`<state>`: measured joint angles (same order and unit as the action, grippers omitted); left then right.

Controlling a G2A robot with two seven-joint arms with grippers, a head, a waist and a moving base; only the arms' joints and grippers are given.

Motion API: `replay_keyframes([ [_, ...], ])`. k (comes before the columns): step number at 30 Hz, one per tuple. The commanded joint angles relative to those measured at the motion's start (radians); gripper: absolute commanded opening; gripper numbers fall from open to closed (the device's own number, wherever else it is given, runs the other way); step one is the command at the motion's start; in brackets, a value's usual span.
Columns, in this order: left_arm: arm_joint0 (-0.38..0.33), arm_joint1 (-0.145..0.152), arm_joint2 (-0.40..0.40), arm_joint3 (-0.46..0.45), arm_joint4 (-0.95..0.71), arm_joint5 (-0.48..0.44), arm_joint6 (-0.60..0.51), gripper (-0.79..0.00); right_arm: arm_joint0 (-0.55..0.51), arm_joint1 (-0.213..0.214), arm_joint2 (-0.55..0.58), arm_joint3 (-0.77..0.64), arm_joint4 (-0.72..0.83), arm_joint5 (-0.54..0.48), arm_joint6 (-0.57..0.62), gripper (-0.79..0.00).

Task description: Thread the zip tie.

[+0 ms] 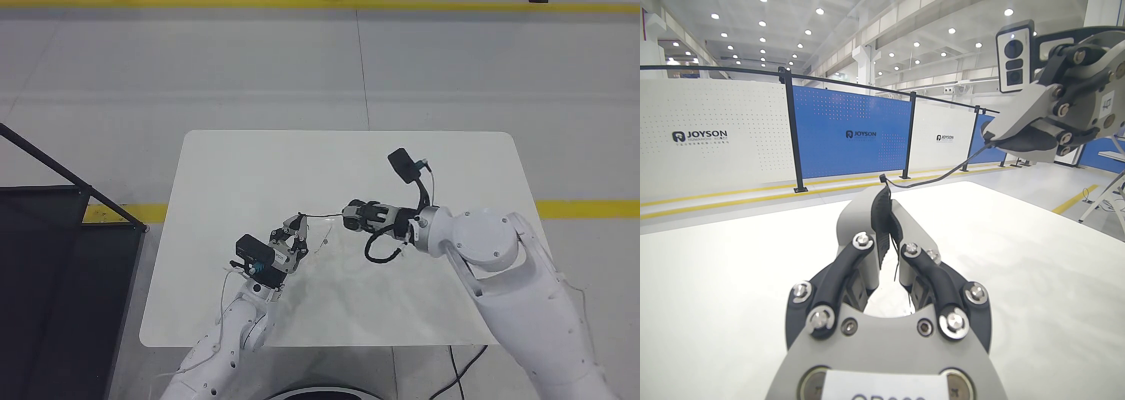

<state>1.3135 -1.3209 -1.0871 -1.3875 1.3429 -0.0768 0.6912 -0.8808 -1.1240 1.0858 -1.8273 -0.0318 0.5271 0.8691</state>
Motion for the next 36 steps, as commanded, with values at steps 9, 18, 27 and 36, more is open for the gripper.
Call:
replay_keyframes([
  [9, 0.015, 0.0, -0.008, -0.028, 0.009, -0.002, -0.032, -0.785, -0.028, 0.0, 0.023, -0.014, 0.055, -0.046, -0.039, -0.785],
  [18, 0.017, -0.004, -0.009, -0.03, 0.022, -0.005, -0.042, -0.785, -0.043, 0.0, 0.037, -0.013, 0.089, -0.086, -0.049, -0.785],
  [27, 0.017, -0.007, -0.009, -0.032, 0.032, -0.011, -0.044, -0.785, -0.045, 0.003, 0.045, -0.004, 0.112, -0.112, -0.029, -0.785],
  [36, 0.018, -0.009, -0.011, -0.026, 0.048, -0.021, -0.046, -0.785, -0.05, 0.001, 0.046, 0.004, 0.145, -0.131, -0.046, -0.785],
])
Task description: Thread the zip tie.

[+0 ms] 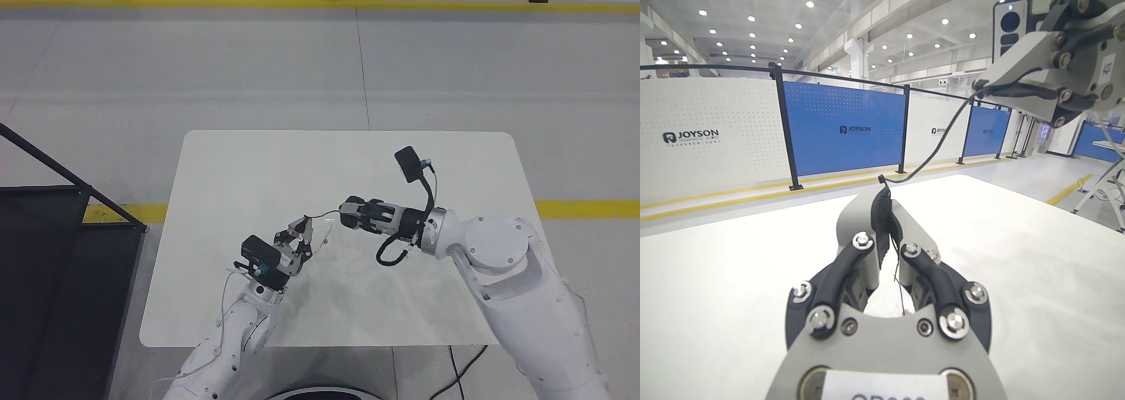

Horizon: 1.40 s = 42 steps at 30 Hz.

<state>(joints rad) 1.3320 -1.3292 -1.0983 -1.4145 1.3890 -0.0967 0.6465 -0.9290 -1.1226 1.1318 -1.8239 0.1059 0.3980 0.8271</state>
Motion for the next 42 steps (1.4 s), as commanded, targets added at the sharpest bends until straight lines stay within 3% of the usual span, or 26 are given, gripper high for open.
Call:
replay_keyframes([
  [1, -0.001, 0.0, 0.0, 0.002, 0.003, -0.002, -0.001, -0.785, -0.002, -0.001, 0.002, 0.0, 0.013, -0.007, -0.009, -0.785],
  [16, 0.002, -0.002, -0.006, 0.007, 0.022, -0.017, 0.001, -0.785, 0.0, -0.002, -0.006, 0.012, 0.032, -0.018, -0.009, -0.785],
  [42, 0.006, -0.013, -0.011, 0.003, 0.013, 0.006, 0.019, -0.785, 0.069, 0.001, -0.1, 0.013, -0.137, 0.122, 0.042, -0.785],
])
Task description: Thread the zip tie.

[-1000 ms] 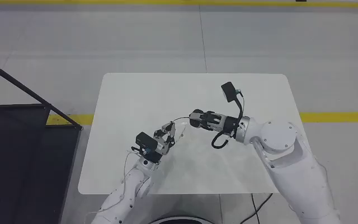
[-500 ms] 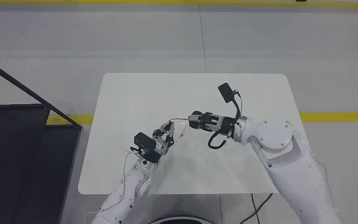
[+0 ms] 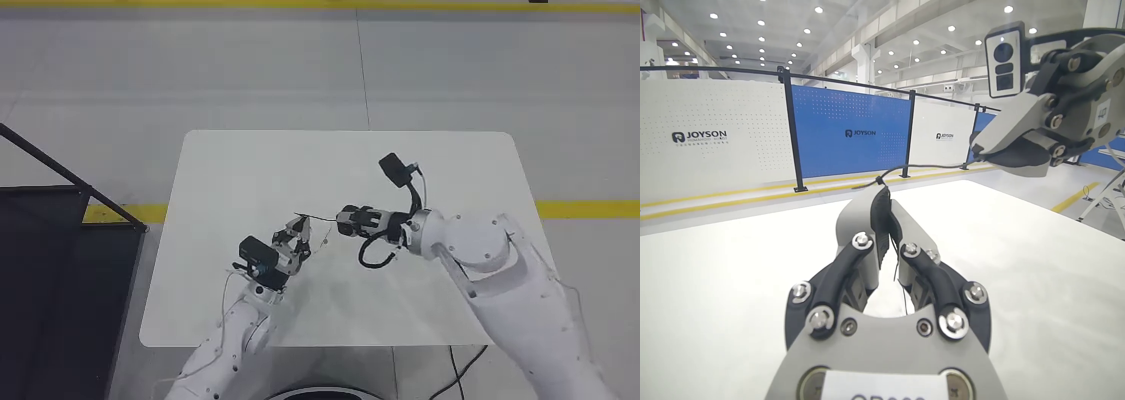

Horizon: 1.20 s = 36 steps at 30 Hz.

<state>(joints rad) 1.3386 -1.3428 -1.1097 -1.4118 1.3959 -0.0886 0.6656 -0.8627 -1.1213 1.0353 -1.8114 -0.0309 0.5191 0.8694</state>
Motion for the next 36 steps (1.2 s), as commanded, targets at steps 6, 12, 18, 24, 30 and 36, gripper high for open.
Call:
replay_keyframes([
  [6, 0.001, 0.0, -0.002, 0.0, 0.019, -0.01, 0.004, -0.785, 0.02, -0.002, -0.025, 0.007, -0.028, 0.022, 0.008, -0.785],
  [12, 0.004, -0.003, -0.013, -0.01, -0.036, -0.029, 0.006, -0.785, 0.04, -0.005, -0.053, 0.009, -0.074, 0.063, 0.008, -0.785],
  [18, 0.008, -0.004, -0.019, -0.013, -0.028, -0.011, 0.007, -0.785, 0.05, -0.006, -0.063, 0.014, -0.094, 0.107, 0.004, -0.785],
  [24, 0.005, -0.006, -0.012, -0.004, 0.011, 0.01, 0.016, -0.785, 0.06, -0.008, -0.073, 0.011, -0.103, 0.12, 0.01, -0.785],
  [30, 0.001, -0.008, -0.005, 0.008, 0.033, 0.017, 0.024, -0.785, 0.054, -0.009, -0.073, 0.001, -0.099, 0.111, 0.0, -0.785],
  [36, 0.002, -0.009, -0.01, 0.003, 0.001, -0.013, 0.015, -0.785, 0.053, -0.01, -0.068, 0.004, -0.091, 0.101, -0.007, -0.72],
])
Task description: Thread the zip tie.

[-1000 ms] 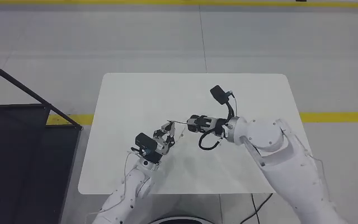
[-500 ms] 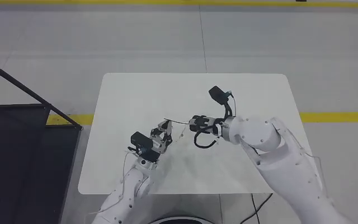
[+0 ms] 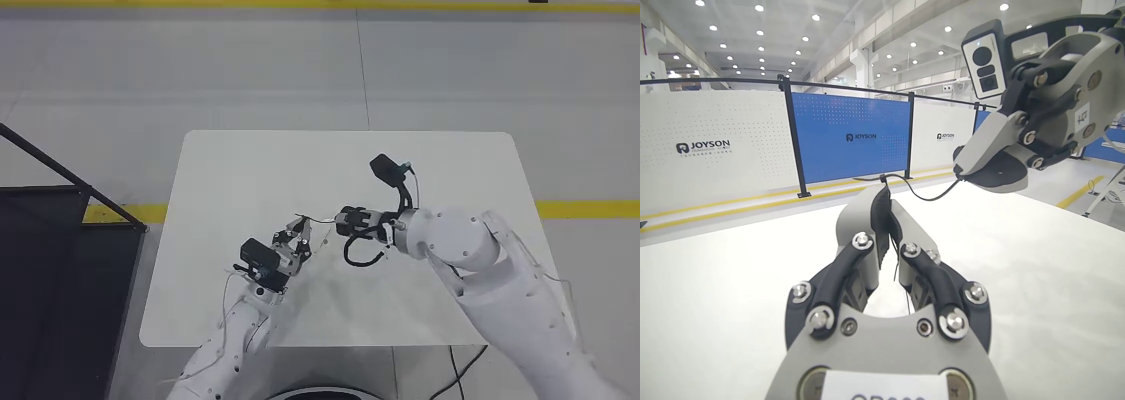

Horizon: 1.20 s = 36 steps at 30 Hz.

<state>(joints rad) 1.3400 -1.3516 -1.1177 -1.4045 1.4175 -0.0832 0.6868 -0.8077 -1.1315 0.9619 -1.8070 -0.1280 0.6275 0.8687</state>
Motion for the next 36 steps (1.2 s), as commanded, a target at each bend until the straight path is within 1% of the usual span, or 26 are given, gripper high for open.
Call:
replay_keyframes([
  [1, 0.001, 0.0, -0.008, -0.008, -0.038, -0.031, -0.011, -0.785, -0.008, 0.001, 0.01, -0.002, 0.005, -0.022, -0.014, -0.686],
  [2, 0.003, 0.0, -0.012, -0.012, -0.06, -0.05, -0.02, -0.785, -0.017, 0.002, 0.017, -0.004, 0.01, -0.039, -0.02, -0.508],
  [3, 0.004, 0.001, -0.017, -0.017, -0.084, -0.072, -0.033, -0.785, -0.028, 0.004, 0.028, -0.006, 0.014, -0.057, -0.025, -0.406],
  [4, 0.003, 0.001, -0.025, -0.021, -0.115, -0.099, -0.051, -0.785, -0.041, 0.006, 0.041, -0.01, 0.021, -0.087, -0.026, -0.169],
  [5, 0.001, 0.002, -0.033, -0.027, -0.14, -0.122, -0.067, -0.785, -0.055, 0.01, 0.056, -0.01, 0.031, -0.117, -0.02, 0.0],
  [6, 0.0, 0.003, -0.038, -0.03, -0.152, -0.134, -0.078, -0.785, -0.064, 0.012, 0.068, -0.009, 0.039, -0.136, -0.016, 0.0],
  [8, -0.001, 0.005, -0.051, -0.045, -0.192, -0.177, -0.111, -0.785, -0.103, 0.022, 0.119, -0.011, 0.076, -0.222, 0.003, 0.0],
  [10, -0.001, 0.006, -0.057, -0.056, -0.214, -0.2, -0.133, -0.785, -0.131, 0.029, 0.153, -0.005, 0.105, -0.291, 0.034, 0.0],
  [11, 0.0, 0.007, -0.061, -0.065, -0.228, -0.214, -0.147, -0.785, -0.146, 0.035, 0.176, 0.01, 0.12, -0.345, 0.075, 0.0],
  [14, 0.007, 0.008, -0.068, -0.084, -0.255, -0.238, -0.174, -0.785, -0.168, 0.044, 0.207, 0.048, 0.129, -0.408, 0.114, 0.0],
  [23, 0.01, 0.009, -0.069, -0.087, -0.257, -0.243, -0.182, -0.785, -0.17, 0.045, 0.212, 0.053, 0.133, -0.406, 0.11, 0.0],
  [25, 0.015, 0.007, -0.066, -0.095, -0.279, -0.243, -0.199, -0.785, -0.183, 0.043, 0.205, 0.058, 0.142, -0.43, 0.092, 0.0],
  [29, 0.016, 0.003, -0.061, -0.113, -0.379, -0.268, -0.255, -0.785, -0.183, 0.035, 0.172, 0.128, 0.143, -0.583, 0.035, 0.0],
  [32, 0.012, 0.002, -0.06, -0.12, -0.474, -0.325, -0.319, -0.785, -0.193, 0.032, 0.161, 0.165, 0.144, -0.722, 0.01, 0.0],
  [34, 0.011, 0.003, -0.064, -0.122, -0.529, -0.359, -0.359, -0.785, -0.202, 0.032, 0.163, 0.185, 0.152, -0.77, 0.001, 0.0],
  [36, 0.008, 0.005, -0.074, -0.124, -0.587, -0.394, -0.41, -0.785, -0.203, 0.032, 0.164, 0.188, 0.152, -0.775, 0.0, 0.0],
])
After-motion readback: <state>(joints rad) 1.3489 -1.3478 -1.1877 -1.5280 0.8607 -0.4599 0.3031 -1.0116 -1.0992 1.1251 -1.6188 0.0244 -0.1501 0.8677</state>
